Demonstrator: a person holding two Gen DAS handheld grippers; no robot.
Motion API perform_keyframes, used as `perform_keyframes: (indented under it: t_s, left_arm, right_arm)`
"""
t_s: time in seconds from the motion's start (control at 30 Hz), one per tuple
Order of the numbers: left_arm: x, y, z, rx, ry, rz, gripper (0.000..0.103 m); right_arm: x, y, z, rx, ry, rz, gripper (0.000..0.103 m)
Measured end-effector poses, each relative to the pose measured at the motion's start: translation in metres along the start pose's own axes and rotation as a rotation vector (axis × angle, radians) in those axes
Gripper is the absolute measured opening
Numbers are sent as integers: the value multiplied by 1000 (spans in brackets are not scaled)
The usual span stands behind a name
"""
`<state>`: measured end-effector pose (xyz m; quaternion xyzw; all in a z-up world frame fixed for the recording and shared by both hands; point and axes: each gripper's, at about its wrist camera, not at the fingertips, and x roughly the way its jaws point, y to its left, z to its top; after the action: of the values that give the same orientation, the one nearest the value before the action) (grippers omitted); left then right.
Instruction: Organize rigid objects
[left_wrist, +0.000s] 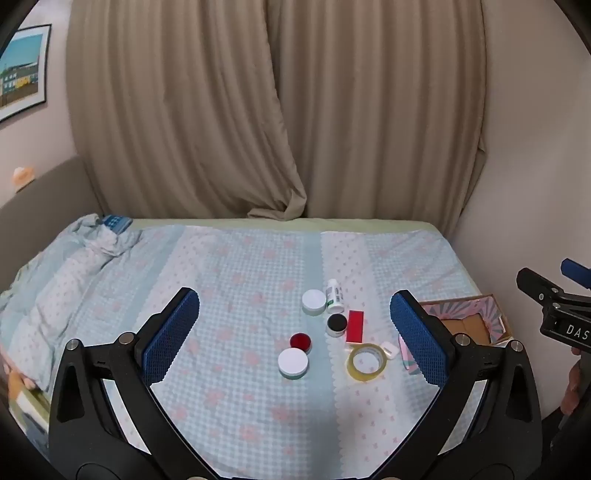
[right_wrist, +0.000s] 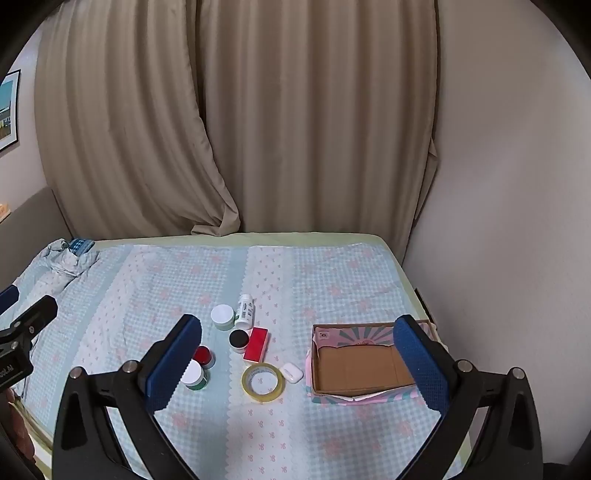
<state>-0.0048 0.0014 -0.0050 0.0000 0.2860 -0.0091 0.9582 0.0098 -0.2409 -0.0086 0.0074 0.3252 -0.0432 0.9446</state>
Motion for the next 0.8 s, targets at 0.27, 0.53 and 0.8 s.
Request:
perform_keyframes:
  t_s: [0.27,0.53,0.8]
  left_arm:
    - [1,-1,0,12,-2,6,103]
    - [-1,1,-2,9,0,4,103]
    - [-1,1,-1,6,3,7,103]
  right_arm:
    - [10,-8,4,-2,-6,4,103]
    - [9,-8,1,1,-11,11,103]
    - [10,-7,0,0,-11,10,103]
